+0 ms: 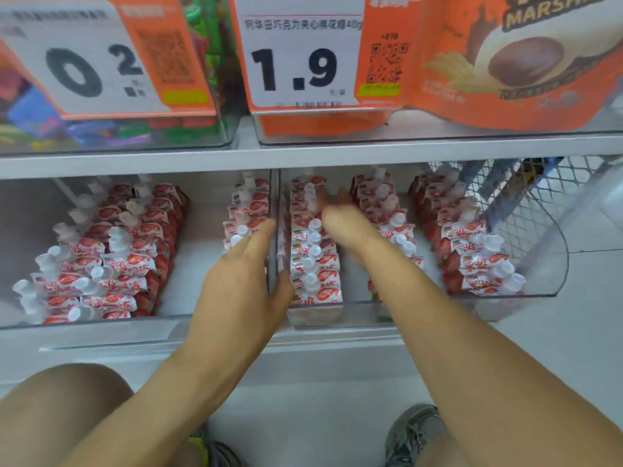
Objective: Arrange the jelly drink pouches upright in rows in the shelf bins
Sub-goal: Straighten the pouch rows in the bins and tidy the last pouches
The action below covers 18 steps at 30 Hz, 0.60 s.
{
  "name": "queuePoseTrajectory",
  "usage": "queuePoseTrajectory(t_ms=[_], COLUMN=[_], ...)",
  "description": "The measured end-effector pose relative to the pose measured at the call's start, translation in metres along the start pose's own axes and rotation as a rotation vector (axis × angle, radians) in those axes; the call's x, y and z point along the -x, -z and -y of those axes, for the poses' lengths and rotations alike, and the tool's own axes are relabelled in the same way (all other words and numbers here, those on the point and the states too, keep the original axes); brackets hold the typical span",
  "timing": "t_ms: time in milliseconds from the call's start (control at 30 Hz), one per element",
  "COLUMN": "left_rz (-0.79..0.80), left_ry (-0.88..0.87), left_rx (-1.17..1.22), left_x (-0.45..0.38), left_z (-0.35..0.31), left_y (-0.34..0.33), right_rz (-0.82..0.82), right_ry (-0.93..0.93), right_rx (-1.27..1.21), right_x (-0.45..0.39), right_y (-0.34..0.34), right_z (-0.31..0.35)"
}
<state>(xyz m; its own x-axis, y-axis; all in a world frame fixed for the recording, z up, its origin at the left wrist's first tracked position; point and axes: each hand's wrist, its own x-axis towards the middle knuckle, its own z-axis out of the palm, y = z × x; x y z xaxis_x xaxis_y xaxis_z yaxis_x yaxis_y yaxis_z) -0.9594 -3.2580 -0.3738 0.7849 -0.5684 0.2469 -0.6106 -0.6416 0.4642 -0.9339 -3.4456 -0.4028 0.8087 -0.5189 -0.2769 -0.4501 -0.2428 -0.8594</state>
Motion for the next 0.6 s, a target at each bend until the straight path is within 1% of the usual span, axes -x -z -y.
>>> queuePoseTrajectory(t_ms=[67,133,233,333,400,467,567,600], left_rz=[-0.021,-0.028,-0.008,-0.004,0.011,0.014,0.013,0.018], left_ry=[-0.010,-0.016,-0.011,0.007,0.008,-0.004,0.003,-0.001], left_rx=[0.050,0.084,0.133,0.211,0.249,0.247,0.265,0.268], left_x=[-0.002,0.000,0.005,0.006,0.006,0.007,0.007,0.007], left_z=[0.003,0.006,0.013,0.018,0.021,0.021,0.021,0.022], left_y=[0.005,0.006,0.001,0.002,0.004,0.004,0.003,0.003], right_rz=[-0.011,-0.004,0.021,0.050,0.016,0.002,0.020,0.024], right_ry=[-0.026,-0.046,-0.066,-0.067,-0.098,-0.067,0.016,0.011], right_rx=[-0.148,-0.240,-0.304,-0.258,-0.269,-0.266,-0.176,-0.145], right_x=[-0.023,-0.035,-0.039,-0.039,-0.038,-0.033,-0.045,-0.045], right_y=[-0.007,-0.014,-0.025,-0.024,-0.021,-0.023,-0.029,-0.028], right_z=[0.001,0.002,0.002,0.007,0.019,0.026,0.013,0.011])
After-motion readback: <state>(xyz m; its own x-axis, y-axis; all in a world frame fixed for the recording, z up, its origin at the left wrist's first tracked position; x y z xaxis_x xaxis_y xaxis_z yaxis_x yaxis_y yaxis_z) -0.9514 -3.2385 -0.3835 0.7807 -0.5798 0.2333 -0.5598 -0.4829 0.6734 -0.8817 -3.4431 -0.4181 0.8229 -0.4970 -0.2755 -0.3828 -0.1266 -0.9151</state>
